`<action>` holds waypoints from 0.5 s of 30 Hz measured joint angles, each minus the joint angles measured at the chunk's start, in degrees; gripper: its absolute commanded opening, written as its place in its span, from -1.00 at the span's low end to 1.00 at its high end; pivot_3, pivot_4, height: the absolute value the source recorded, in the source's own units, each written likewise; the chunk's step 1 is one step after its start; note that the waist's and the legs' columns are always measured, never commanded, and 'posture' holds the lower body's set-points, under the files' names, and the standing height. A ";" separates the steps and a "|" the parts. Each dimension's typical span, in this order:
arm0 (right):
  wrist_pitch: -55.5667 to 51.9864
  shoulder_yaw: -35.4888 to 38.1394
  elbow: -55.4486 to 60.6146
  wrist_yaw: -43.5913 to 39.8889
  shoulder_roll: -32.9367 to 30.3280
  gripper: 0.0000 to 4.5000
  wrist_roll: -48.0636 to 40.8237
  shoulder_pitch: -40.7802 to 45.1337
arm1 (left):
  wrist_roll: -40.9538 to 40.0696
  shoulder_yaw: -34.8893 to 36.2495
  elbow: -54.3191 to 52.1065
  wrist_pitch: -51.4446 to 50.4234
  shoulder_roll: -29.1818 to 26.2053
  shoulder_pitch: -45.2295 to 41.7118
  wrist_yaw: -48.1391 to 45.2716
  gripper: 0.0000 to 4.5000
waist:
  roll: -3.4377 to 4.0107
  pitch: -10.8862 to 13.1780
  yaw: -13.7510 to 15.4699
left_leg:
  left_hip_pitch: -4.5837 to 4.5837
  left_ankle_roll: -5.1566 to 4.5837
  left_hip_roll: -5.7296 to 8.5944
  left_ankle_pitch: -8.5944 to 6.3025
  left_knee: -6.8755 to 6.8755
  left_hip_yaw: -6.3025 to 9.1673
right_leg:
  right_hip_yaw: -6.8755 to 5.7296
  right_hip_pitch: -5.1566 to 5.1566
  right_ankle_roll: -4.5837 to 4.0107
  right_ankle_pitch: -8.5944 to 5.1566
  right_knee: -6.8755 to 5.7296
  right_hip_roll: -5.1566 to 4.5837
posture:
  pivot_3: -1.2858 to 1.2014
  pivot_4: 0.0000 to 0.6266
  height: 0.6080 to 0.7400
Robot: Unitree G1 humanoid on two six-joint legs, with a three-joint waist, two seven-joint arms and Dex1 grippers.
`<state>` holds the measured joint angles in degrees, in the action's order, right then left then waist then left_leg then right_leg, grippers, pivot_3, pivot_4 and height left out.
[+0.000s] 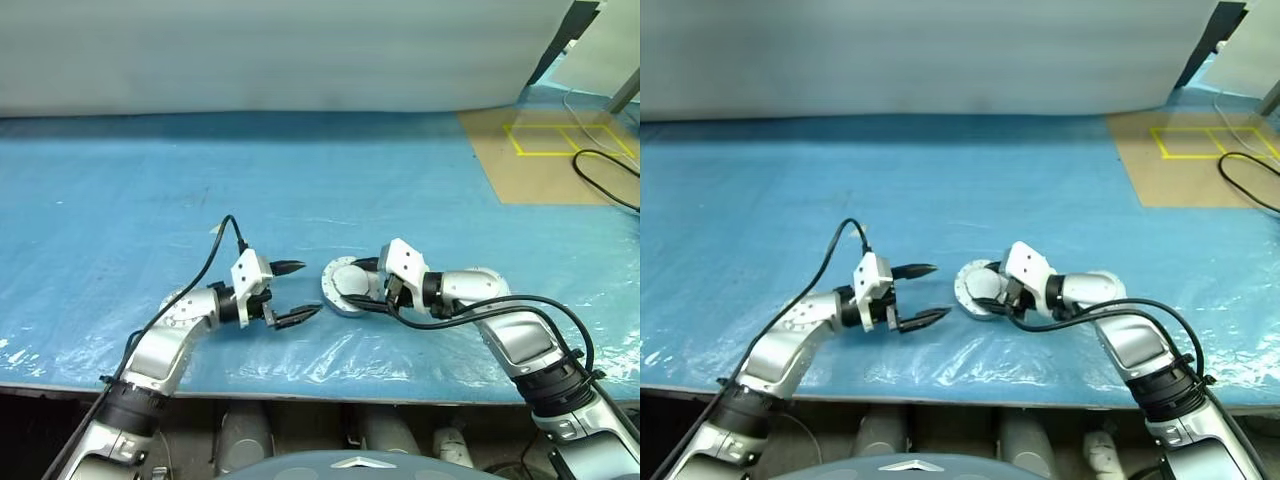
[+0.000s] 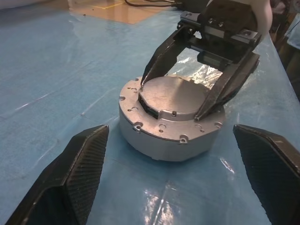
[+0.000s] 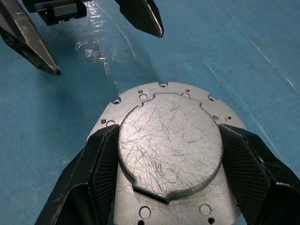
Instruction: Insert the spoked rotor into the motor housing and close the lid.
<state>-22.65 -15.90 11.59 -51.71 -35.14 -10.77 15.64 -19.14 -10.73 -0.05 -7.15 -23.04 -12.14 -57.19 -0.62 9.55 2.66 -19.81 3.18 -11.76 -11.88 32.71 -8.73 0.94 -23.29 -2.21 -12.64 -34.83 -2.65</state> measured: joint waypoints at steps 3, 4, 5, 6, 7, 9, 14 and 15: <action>0.00 -0.09 -0.16 -0.20 0.12 0.31 0.01 0.23 | -0.27 -0.11 2.64 0.13 1.21 -2.20 -1.91 0.29 | 0.00 0.00 -0.13 | -0.07 0.04 -0.01 0.02 -0.04 0.00 | 0.00 -0.01 0.00 0.00 0.02 0.00 | 0.03 -0.52 1.00; 0.00 -0.08 -0.18 -0.24 0.11 0.31 0.01 0.24 | -0.27 -0.16 3.18 0.34 1.39 -2.66 -2.34 0.13 | 0.00 0.00 -0.11 | -0.07 0.04 -0.02 0.02 -0.05 0.00 | 0.00 -0.01 0.00 0.00 0.02 0.01 | 0.03 -0.52 1.00; 0.00 -0.07 -0.20 -0.24 0.11 0.31 0.02 0.24 | -0.17 -0.27 3.90 0.43 1.63 -3.16 -2.82 -0.03 | 0.00 0.00 -0.09 | -0.07 0.04 -0.01 0.02 -0.04 0.00 | 0.00 0.00 0.00 0.00 0.02 0.00 | 0.03 -0.52 1.00; 0.00 -0.06 -0.21 -0.24 0.10 0.31 0.02 0.23 | -0.03 -0.55 4.25 0.44 1.78 -3.45 -3.30 -0.16 | 0.00 0.00 -0.10 | -0.07 0.04 -0.01 0.02 -0.04 0.00 | 0.00 0.00 0.00 0.00 0.03 0.00 | 0.03 -0.52 1.00; 0.02 -0.05 -0.21 -0.25 0.09 0.31 0.03 0.22 | 0.11 -1.01 4.48 0.45 1.96 -3.57 -3.88 -0.34 | 0.00 0.00 -0.10 | -0.07 0.04 -0.01 0.02 -0.04 0.00 | 0.00 0.00 0.00 0.00 0.03 -0.01 | 0.03 -0.52 1.00; 0.03 0.00 -0.21 -0.24 0.08 0.31 0.03 0.17 | 1.21 -2.34 5.53 1.11 2.36 -3.91 -4.33 -0.48 | 0.00 0.00 -0.07 | -0.07 0.04 -0.01 0.02 -0.05 0.00 | 0.00 0.00 0.00 0.00 0.03 -0.02 | 0.03 -0.52 1.00; 0.03 0.00 -0.22 -0.18 0.07 0.31 0.04 0.15 | 4.49 -4.81 8.14 3.71 3.00 -5.91 -5.24 -0.48 | 0.00 0.00 -0.02 | -0.07 0.03 -0.02 0.02 -0.05 0.00 | 0.00 0.00 0.00 -0.01 0.04 -0.04 | 0.03 -0.52 1.00; 0.04 0.00 -0.21 -0.18 0.07 0.31 0.05 0.15 | 4.82 -4.92 8.31 4.07 3.11 -6.10 -5.24 -0.48 | 0.00 0.00 -0.04 | -0.07 0.03 -0.02 0.01 -0.06 0.00 | 0.00 0.00 0.00 0.00 0.04 -0.04 | 0.03 -0.52 1.00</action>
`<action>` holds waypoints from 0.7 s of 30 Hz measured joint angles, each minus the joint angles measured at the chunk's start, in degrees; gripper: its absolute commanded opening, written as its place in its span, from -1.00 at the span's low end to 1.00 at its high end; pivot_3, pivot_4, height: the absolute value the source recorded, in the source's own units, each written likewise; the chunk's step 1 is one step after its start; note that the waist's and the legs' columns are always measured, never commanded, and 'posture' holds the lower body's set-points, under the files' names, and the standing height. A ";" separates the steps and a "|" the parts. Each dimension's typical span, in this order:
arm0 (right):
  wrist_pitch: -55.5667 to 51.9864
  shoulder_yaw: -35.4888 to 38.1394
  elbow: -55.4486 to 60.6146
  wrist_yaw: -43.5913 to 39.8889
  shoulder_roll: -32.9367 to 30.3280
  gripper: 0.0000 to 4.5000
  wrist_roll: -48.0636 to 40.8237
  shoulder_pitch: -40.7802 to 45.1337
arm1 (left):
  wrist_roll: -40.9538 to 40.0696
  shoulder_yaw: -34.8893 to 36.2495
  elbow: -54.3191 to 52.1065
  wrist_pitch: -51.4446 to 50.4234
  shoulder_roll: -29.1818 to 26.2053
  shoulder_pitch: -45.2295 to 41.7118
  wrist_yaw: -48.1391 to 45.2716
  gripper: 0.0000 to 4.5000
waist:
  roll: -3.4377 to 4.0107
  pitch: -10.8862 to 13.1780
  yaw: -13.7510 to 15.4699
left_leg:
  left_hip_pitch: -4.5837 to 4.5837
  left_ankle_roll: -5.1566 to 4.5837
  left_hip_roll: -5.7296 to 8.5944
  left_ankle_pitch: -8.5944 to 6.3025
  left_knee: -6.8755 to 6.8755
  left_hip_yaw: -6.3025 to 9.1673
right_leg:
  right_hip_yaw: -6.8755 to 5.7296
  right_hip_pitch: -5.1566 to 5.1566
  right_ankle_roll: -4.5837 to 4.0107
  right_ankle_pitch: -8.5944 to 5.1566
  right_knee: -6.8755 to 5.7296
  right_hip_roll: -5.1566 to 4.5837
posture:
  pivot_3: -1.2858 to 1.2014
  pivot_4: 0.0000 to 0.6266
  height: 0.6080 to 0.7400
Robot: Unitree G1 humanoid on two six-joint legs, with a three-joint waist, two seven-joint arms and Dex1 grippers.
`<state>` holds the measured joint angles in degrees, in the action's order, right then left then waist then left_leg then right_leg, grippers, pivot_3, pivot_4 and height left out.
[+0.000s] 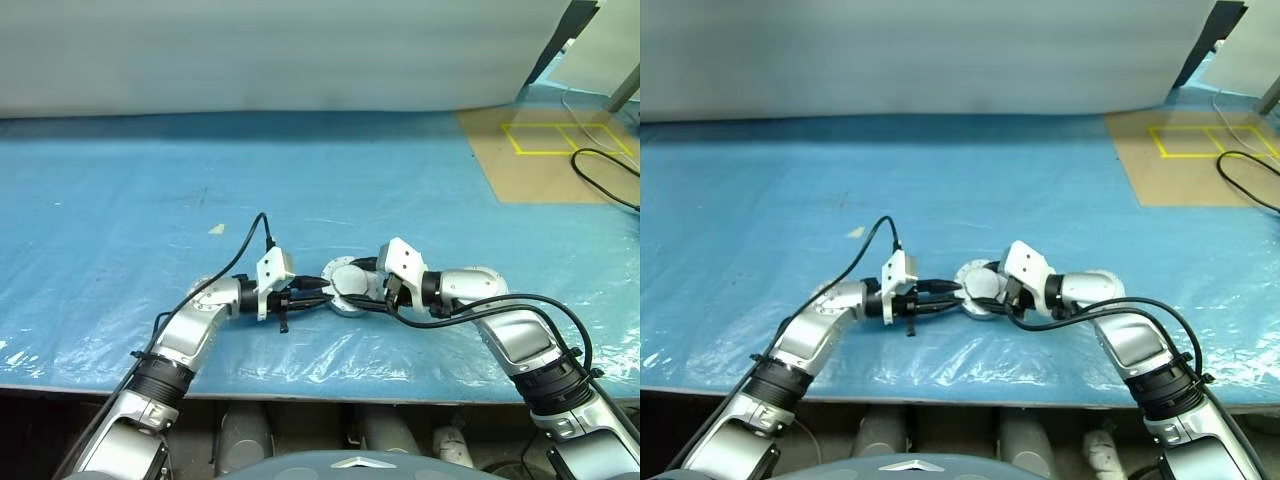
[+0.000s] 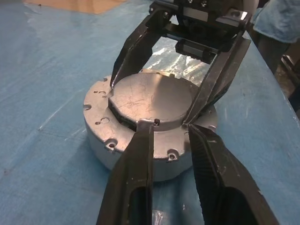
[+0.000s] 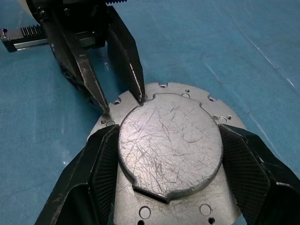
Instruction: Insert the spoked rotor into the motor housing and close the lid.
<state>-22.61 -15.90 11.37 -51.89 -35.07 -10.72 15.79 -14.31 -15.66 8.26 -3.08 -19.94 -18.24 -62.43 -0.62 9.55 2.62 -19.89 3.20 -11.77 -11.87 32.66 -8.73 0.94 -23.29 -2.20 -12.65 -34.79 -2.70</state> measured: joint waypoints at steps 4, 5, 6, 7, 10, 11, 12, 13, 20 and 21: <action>-0.07 0.13 -0.21 0.34 -0.05 0.31 0.09 0.00 | 2.85 -0.44 3.22 3.22 0.61 -2.02 0.73 -0.48 | 0.00 0.00 0.13 | 0.04 -0.02 0.01 -0.01 0.01 0.00 | 0.00 0.06 0.01 0.00 0.00 -0.03 | 0.03 -0.52 1.00; -0.12 0.31 -0.32 0.54 -0.05 0.31 0.15 0.01 | 3.40 -0.50 3.93 4.02 0.97 -2.34 1.04 -0.48 | 0.00 0.00 0.16 | 0.06 -0.05 0.00 -0.02 0.01 0.00 | 0.00 0.08 0.02 -0.01 0.00 -0.06 | 0.03 -0.52 1.00; -0.18 0.49 -0.38 0.71 -0.05 0.31 0.26 0.01 | 3.95 -0.53 4.62 4.88 1.37 -2.49 1.39 -0.48 | 0.00 -0.01 0.21 | 0.06 -0.08 0.00 -0.04 0.01 0.00 | 0.00 0.09 0.04 -0.02 0.00 -0.12 | 0.03 -0.52 1.00; -0.20 0.57 -0.41 0.79 -0.05 0.31 0.28 0.01 | 4.26 -0.54 5.16 5.54 1.56 -2.67 1.47 -0.48 | -0.01 -0.01 0.25 | 0.06 -0.10 0.01 -0.05 0.00 0.00 | 0.00 0.09 0.13 -0.07 0.00 -0.18 | 0.03 -0.52 1.00; -0.16 0.59 -0.50 0.91 -0.03 0.31 0.39 0.07 | 4.63 -0.62 6.25 6.67 1.63 -3.18 1.44 -0.48 | -0.01 -0.01 0.26 | 0.05 -0.11 0.06 -0.06 0.00 0.00 | 0.00 0.09 0.26 -0.15 0.00 -0.26 | 0.03 -0.52 1.00; -0.14 0.59 -0.60 0.95 0.00 0.31 0.39 0.16 | 4.63 -0.63 6.58 6.90 1.63 -3.38 1.40 -0.56 | -0.01 -0.01 0.26 | 0.04 -0.11 0.07 -0.06 0.00 0.00 | 0.00 0.09 0.25 -0.14 0.00 -0.27 | 0.03 -0.52 1.00; -0.13 0.59 -0.66 0.96 0.02 0.31 0.40 0.21 | 4.61 -0.59 6.85 7.03 1.63 -3.53 1.36 -0.65 | -0.01 -0.01 0.26 | 0.04 -0.11 0.06 -0.06 0.00 0.00 | 0.00 0.09 0.25 -0.14 0.00 -0.27 | 0.03 -0.52 1.00; -0.10 0.58 -0.66 0.95 0.03 0.31 0.46 0.21 | 4.54 -0.41 7.10 7.03 1.63 -3.68 1.40 -0.75 | -0.01 -0.01 0.26 | 0.04 -0.11 0.06 -0.06 -0.01 0.00 | -0.01 0.09 0.25 -0.14 0.00 -0.27 | 0.03 -0.52 1.00; 0.03 0.55 -0.66 0.62 0.18 0.31 0.48 0.23 | 4.80 0.10 7.92 7.93 1.66 -3.92 1.97 -0.98 | -0.02 -0.02 0.25 | 0.05 -0.10 0.07 -0.05 -0.19 -0.01 | -0.01 0.08 0.07 -0.04 0.10 -0.27 | 0.03 -0.52 1.00; 0.01 0.56 -0.66 0.63 0.20 0.31 0.50 0.23 | 4.82 0.06 8.03 8.07 1.72 -3.93 1.95 -0.98 | -0.02 -0.02 0.25 | 0.05 -0.11 0.07 -0.06 -0.20 0.00 | -0.01 0.08 0.08 -0.05 0.10 -0.27 | 0.03 -0.52 1.00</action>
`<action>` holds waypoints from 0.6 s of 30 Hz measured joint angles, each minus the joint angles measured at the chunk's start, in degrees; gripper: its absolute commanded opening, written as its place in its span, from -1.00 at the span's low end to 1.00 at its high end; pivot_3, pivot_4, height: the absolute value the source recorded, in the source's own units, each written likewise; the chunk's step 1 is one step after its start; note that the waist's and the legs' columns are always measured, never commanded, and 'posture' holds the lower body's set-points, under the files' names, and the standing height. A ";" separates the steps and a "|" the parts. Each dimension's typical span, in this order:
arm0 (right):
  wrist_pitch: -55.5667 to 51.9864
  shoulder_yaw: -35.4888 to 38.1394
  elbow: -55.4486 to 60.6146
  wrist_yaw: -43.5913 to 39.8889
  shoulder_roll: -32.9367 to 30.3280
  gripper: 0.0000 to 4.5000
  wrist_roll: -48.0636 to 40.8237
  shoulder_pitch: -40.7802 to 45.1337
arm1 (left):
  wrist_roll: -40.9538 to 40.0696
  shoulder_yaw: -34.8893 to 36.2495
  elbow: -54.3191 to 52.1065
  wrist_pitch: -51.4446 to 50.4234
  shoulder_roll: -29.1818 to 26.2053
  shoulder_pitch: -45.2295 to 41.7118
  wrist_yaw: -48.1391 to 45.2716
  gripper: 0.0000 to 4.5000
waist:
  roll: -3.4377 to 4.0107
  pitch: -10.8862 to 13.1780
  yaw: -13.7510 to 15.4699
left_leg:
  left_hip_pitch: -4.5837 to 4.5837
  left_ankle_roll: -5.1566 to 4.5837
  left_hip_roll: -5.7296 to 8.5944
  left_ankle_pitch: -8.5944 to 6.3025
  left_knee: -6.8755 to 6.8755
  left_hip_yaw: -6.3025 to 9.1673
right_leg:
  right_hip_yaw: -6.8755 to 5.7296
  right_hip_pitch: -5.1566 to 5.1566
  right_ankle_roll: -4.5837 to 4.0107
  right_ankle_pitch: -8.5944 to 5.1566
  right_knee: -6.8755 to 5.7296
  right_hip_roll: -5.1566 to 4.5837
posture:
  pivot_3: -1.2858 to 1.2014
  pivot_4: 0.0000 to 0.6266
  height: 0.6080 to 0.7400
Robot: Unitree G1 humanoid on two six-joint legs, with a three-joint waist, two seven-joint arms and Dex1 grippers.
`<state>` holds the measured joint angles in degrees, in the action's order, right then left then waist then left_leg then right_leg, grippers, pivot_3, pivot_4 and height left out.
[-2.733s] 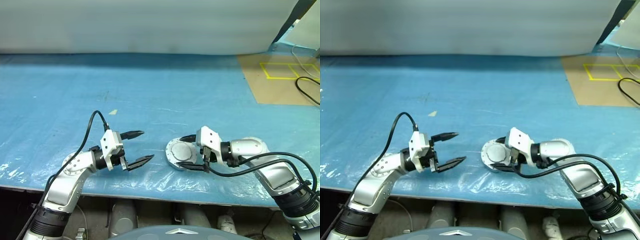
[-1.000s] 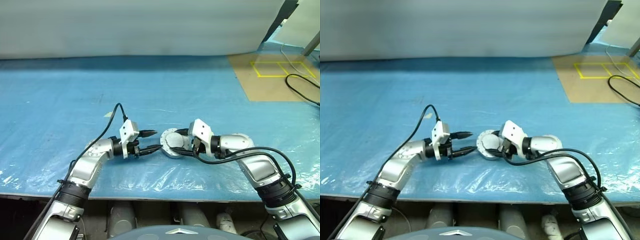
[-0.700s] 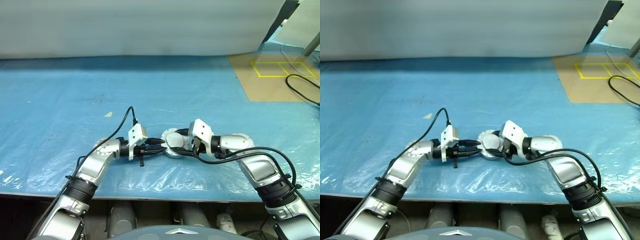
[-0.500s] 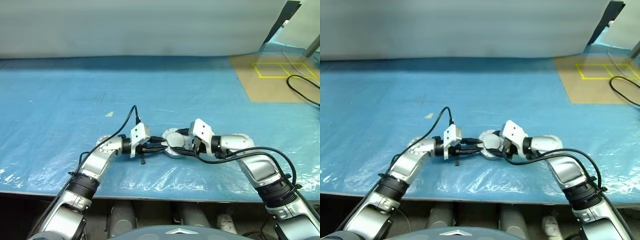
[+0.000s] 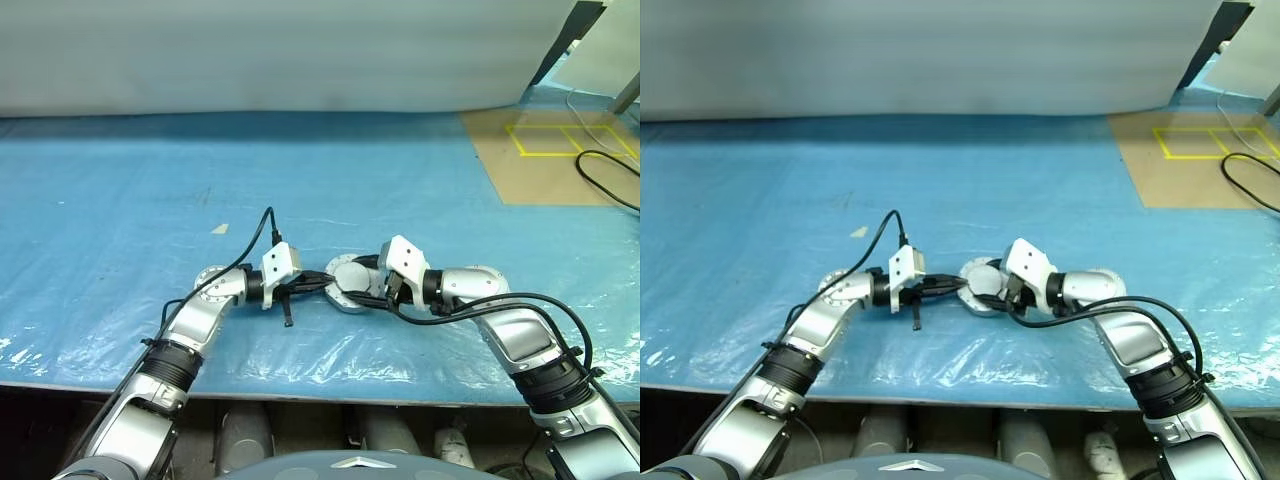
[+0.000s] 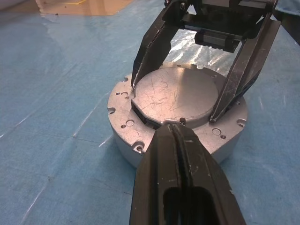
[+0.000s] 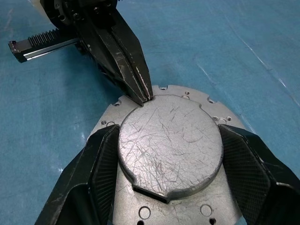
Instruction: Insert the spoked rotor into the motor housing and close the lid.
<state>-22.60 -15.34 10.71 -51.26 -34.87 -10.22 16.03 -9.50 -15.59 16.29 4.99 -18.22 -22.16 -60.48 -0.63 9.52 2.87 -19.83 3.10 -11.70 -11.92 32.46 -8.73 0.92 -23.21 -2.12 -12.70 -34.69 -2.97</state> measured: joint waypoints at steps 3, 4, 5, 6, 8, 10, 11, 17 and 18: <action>-0.07 0.02 -0.01 0.03 0.06 0.31 0.03 0.00 | 0.15 -0.21 0.03 0.03 0.03 0.00 0.00 -0.98 | 0.00 0.00 0.00 | 0.01 -0.03 0.00 -0.02 -0.02 0.00 | 0.00 0.00 0.34 -0.20 0.00 0.00 | 0.03 -0.52 1.00; -0.08 0.02 -0.01 0.03 0.08 0.31 0.03 0.00 | 0.21 -0.25 0.03 0.05 0.02 0.00 -0.01 -0.98 | 0.00 0.00 0.00 | 0.01 -0.03 0.00 -0.02 -0.03 0.00 | 0.00 0.00 0.36 -0.21 0.00 -0.01 | 0.03 -0.52 1.00; -0.11 0.03 -0.01 0.02 0.08 0.31 0.02 0.00 | 0.28 -0.31 0.03 0.10 0.00 -0.02 -0.09 -0.98 | 0.00 0.00 0.00 | 0.02 -0.03 0.00 -0.02 -0.03 0.00 | 0.00 0.00 0.36 -0.21 0.00 -0.01 | 0.03 -0.52 1.00; -0.16 0.03 -0.01 -0.02 0.08 0.31 0.02 0.01 | 0.35 -0.38 0.03 0.17 -0.04 -0.05 -0.30 -0.98 | 0.00 0.00 0.01 | 0.02 -0.03 0.00 -0.02 -0.04 0.00 | 0.00 0.00 0.36 -0.21 0.00 -0.01 | 0.03 -0.52 1.00; -0.69 0.13 0.00 -0.25 0.13 0.31 -0.07 0.15 | 0.49 -0.44 0.05 0.30 -0.09 -0.14 -0.50 -0.98 | 0.00 -0.01 0.00 | 0.03 -0.03 0.00 -0.02 -0.05 0.00 | 0.00 0.00 0.37 -0.22 0.01 -0.01 | 0.03 -0.52 1.00; -2.09 0.39 0.06 -0.52 0.33 0.31 -0.54 0.53 | 0.61 -0.44 0.08 0.32 -0.12 -0.28 -0.55 -0.98 | 0.00 -0.01 0.00 | 0.04 -0.03 0.00 -0.02 -0.07 -0.01 | 0.00 0.00 0.37 -0.22 0.02 -0.01 | 0.03 -0.52 1.00; -3.17 0.69 0.10 -0.75 0.61 0.31 -1.06 0.72 | 0.64 -0.44 0.10 0.32 -0.12 -0.33 -0.54 -0.98 | 0.00 -0.01 0.00 | 0.04 -0.04 0.00 -0.02 -0.09 0.00 | 0.00 0.00 0.37 -0.22 0.02 -0.01 | 0.03 -0.52 1.00; -9.22 2.92 0.58 -1.30 1.59 0.31 -4.04 1.46 | 0.67 -0.46 0.67 1.07 -0.06 -1.32 -0.61 -0.98 | 0.00 -0.01 0.14 | 0.01 -0.03 0.02 -0.02 -0.17 -0.01 | 0.00 -0.02 0.15 -0.11 0.07 -0.02 | 0.03 -0.52 1.00; -10.04 3.27 0.60 -1.28 1.73 0.63 -4.52 1.61 | 0.67 -0.45 0.76 1.21 -0.05 -1.50 -0.64 -1.00 | 0.00 -0.01 0.17 | -0.01 -0.01 0.03 -0.01 -0.20 -0.01 | 0.00 -0.04 0.13 -0.10 0.09 -0.02 | 0.03 -0.52 1.00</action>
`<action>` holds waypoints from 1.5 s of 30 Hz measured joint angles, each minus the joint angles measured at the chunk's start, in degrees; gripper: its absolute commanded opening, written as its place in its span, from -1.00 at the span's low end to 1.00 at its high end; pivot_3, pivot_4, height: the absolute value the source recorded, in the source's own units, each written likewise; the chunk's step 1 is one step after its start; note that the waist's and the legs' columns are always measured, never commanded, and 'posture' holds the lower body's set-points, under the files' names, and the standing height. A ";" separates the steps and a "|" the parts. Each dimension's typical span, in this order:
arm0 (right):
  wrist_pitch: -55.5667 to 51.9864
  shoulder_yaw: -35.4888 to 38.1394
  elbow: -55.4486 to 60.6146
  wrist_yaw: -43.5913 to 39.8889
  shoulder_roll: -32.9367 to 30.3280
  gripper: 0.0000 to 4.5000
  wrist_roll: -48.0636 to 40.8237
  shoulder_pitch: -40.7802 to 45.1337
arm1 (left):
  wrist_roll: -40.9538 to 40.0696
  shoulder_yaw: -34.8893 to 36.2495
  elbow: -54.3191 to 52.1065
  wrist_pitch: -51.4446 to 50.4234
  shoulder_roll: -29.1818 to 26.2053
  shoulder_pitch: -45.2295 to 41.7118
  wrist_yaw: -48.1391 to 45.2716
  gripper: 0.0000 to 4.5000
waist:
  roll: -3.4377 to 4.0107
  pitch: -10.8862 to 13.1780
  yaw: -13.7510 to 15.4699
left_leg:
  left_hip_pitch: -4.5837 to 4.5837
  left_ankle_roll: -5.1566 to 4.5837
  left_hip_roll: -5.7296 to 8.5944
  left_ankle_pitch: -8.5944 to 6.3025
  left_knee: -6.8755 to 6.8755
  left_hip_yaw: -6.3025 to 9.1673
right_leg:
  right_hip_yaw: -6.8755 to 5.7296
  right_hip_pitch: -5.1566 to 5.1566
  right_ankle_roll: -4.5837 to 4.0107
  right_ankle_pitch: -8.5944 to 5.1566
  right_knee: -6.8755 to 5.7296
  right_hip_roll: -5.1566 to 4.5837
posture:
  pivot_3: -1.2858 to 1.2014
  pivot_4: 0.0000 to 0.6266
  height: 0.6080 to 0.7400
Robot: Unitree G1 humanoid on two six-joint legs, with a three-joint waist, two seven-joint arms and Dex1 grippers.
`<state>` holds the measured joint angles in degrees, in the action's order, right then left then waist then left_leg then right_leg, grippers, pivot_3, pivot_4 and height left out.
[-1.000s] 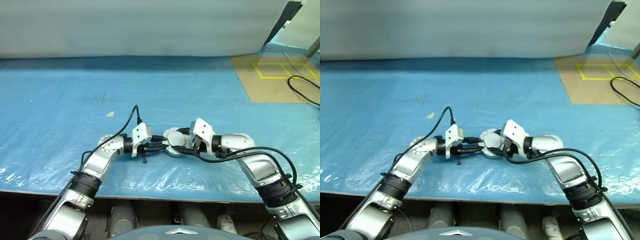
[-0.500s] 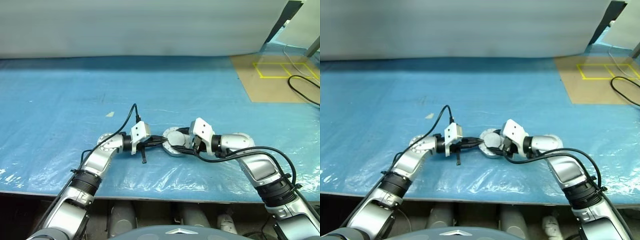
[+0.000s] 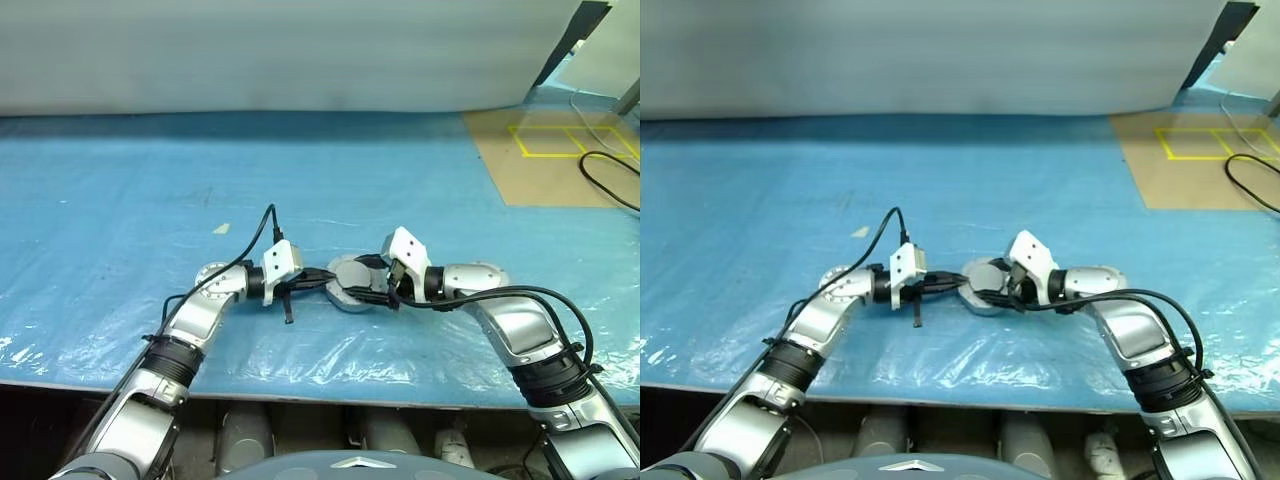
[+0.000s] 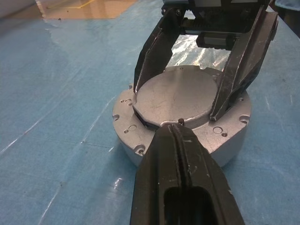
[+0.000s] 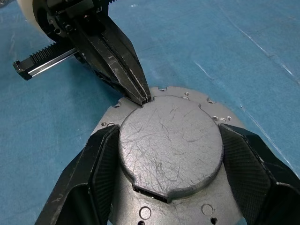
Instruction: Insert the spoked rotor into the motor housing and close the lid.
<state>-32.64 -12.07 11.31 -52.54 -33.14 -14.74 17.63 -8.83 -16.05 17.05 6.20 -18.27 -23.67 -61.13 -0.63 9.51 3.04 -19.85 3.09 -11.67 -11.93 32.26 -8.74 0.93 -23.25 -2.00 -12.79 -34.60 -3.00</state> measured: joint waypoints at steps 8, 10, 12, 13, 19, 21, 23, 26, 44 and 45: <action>-0.99 0.92 0.73 0.11 -0.40 0.99 -1.05 0.88 | 0.30 -0.25 1.38 0.20 0.39 -0.07 -0.15 -1.00 | 0.03 0.00 0.90 | -0.13 0.19 0.02 0.11 -0.07 -0.01 | -0.01 -0.27 0.02 -0.02 0.04 -0.01 | 0.03 -0.52 1.00; -0.77 0.65 1.06 0.09 -0.68 0.99 -0.95 0.76 | 0.30 -0.18 1.68 0.34 0.37 -0.08 -0.15 -1.00 | 0.03 0.00 0.98 | -0.13 0.19 0.02 0.11 -0.09 -0.01 | -0.02 -0.27 0.03 -0.03 0.03 -0.01 | 0.03 -0.52 1.00; -1.01 0.75 1.40 0.20 -0.63 0.99 -1.19 0.76 | 0.30 -0.18 1.84 0.55 0.36 -0.10 -0.17 -1.00 | 0.02 0.00 0.98 | -0.13 0.19 0.03 0.11 -0.08 -0.01 | -0.01 -0.27 0.04 -0.03 0.04 -0.01 | 0.03 -0.52 1.00; -1.54 1.05 1.75 0.29 -0.48 0.99 -1.53 0.77 | 0.30 -0.17 1.94 0.66 0.34 -0.10 -0.17 -1.00 | 0.02 0.00 0.99 | -0.13 0.19 0.03 0.11 -0.08 -0.01 | -0.02 -0.27 0.04 -0.03 0.03 -0.02 | 0.03 -0.52 1.00; -11.37 9.24 4.05 1.14 0.42 0.99 -12.08 3.52 | 0.31 -0.17 2.39 0.84 0.34 -0.22 -0.13 -1.00 | 0.03 0.00 1.09 | -0.12 0.19 0.08 0.11 -0.08 -0.01 | -0.01 -0.26 0.04 -0.04 0.03 -0.07 | 0.03 -0.52 1.00; -16.83 14.25 4.00 2.58 0.49 0.99 -17.16 4.80 | 0.36 -0.20 2.40 0.84 0.34 -0.22 -0.14 -1.00 | 0.03 0.00 1.23 | -0.13 0.19 0.09 0.11 -0.08 -0.01 | -0.01 -0.26 0.04 -0.04 0.04 -0.07 | 0.03 -0.52 1.00; -21.58 17.86 2.55 3.78 0.39 0.99 -20.50 5.29 | 0.48 -0.21 2.43 0.84 0.34 -0.22 -0.14 -1.00 | 0.03 0.00 1.35 | -0.13 0.20 0.11 0.12 -0.09 0.00 | -0.01 -0.26 0.04 -0.04 0.05 -0.07 | 0.03 -0.52 1.00; -30.84 23.93 -3.61 5.13 -1.75 0.99 -25.04 3.55 | 0.88 -0.32 2.61 0.82 0.29 -0.20 -0.16 -1.00 | 0.03 0.00 2.01 | -0.15 0.20 0.17 0.12 -0.10 0.00 | -0.02 -0.25 0.05 -0.06 0.08 -0.09 | 0.03 -0.52 1.00; -43.64 24.67 -4.13 10.63 5.99 0.99 -31.86 -0.96 | 1.57 0.58 4.05 0.94 -0.44 -0.45 -0.04 -1.00 | 0.24 -0.04 2.31 | -0.09 0.21 0.14 0.12 -0.19 -0.02 | -0.03 -0.11 0.10 -0.12 0.08 -0.11 | 0.03 -0.52 1.00; -43.60 24.61 -3.99 10.90 6.50 0.99 -32.12 -0.91 | 1.71 0.58 4.15 0.94 -0.51 -0.43 -0.04 -1.00 | 0.24 -0.04 2.34 | -0.09 0.21 0.14 0.12 -0.19 -0.02 | -0.03 -0.11 0.11 -0.12 0.09 -0.12 | 0.03 -0.52 1.00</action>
<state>-76.24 12.53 7.32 -41.65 -26.64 -46.86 16.73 -7.13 -15.47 21.19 7.14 -18.79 -24.09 -61.17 -0.39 9.47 5.38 -19.94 3.30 -11.53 -11.81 32.07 -8.76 0.90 -23.36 -1.89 -12.92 -34.51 -3.12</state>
